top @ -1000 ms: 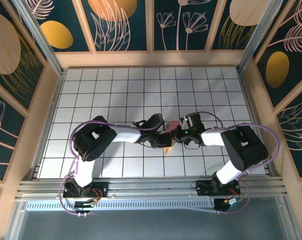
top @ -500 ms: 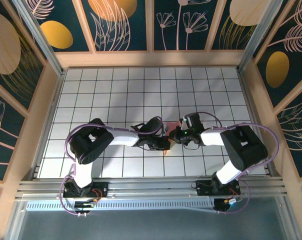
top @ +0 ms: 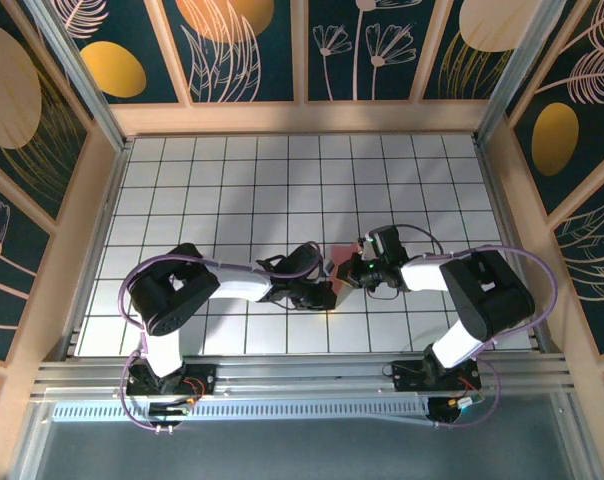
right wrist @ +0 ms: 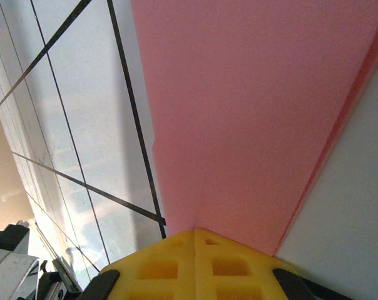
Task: Fold a paper plane with a square sheet of paper (fold left side to right side)
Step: Fold the wing for the fifth time at the center of the table.
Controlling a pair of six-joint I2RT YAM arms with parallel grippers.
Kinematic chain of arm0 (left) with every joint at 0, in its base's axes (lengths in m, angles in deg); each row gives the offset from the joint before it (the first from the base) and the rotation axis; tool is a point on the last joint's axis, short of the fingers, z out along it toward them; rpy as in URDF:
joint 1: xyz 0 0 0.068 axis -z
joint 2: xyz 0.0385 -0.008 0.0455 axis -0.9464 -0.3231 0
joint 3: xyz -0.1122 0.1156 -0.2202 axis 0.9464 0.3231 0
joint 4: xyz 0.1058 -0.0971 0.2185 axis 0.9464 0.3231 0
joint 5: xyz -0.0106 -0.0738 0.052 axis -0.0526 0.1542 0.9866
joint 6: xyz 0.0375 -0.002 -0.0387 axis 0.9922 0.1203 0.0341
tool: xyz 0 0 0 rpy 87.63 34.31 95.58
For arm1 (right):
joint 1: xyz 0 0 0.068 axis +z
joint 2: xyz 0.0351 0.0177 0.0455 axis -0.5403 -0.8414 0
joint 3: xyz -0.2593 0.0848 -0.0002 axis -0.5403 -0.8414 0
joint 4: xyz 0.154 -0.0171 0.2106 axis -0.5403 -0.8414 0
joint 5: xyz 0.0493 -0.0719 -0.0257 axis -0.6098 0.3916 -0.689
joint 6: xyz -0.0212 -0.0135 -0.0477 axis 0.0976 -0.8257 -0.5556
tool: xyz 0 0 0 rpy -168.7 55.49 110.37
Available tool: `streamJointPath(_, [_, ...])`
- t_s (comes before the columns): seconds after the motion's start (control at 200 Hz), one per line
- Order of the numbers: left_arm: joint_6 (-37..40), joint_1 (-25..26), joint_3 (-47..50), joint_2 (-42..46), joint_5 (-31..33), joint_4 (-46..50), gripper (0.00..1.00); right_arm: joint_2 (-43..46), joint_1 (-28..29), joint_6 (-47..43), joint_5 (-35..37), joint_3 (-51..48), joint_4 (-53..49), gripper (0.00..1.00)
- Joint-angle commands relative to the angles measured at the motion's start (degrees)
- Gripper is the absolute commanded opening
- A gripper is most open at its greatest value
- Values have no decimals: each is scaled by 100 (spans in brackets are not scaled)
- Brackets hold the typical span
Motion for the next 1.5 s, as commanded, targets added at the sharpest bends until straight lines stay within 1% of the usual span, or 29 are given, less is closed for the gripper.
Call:
streamJointPath(0.0, [-166,188,267,70,-319,663,0,-345,26,-190,671,-199,-929,0])
streamJointPath(0.275, [-290,235,405,186,-336,575,0,-342,31,-198,602,-164,-899,0])
streamJointPath(0.521, [-353,237,537,503,-300,420,0,-255,51,-231,579,-60,-890,0])
streamJointPath(0.631, [-335,235,487,747,-97,443,0,-110,89,-281,591,143,-1036,0])
streamJointPath(0.686, [-288,236,423,769,140,569,0,-26,107,-327,625,280,-1173,0])
streamJointPath(0.711, [-267,237,399,962,266,619,0,23,112,-340,644,341,-1237,0])
streamJointPath(0.856, [-268,237,382,1350,1129,725,0,308,155,-434,777,684,-1574,1])
streamJointPath(1.006, [-258,234,208,1906,2513,1325,0,667,182,-507,1037,1023,-1999,9])
streamJointPath(1.136, [-277,237,198,2437,3436,1399,0,931,215,-630,1327,1311,-2477,17])
streamJointPath(1.281, [-262,237,236,2912,4279,1392,7,1100,285,-815,1744,1652,-3119,27])
streamJointPath(1.366, [-224,235,279,3176,4730,1375,15,1105,445,-932,2234,1935,-3651,35])
streamJointPath(1.426, [-207,227,356,3379,5043,1322,18,1063,503,-982,2597,2152,-4020,41])
streamJointPath(1.496, [-187,228,467,3626,5341,1240,24,987,735,-1015,2946,2362,-4349,48])
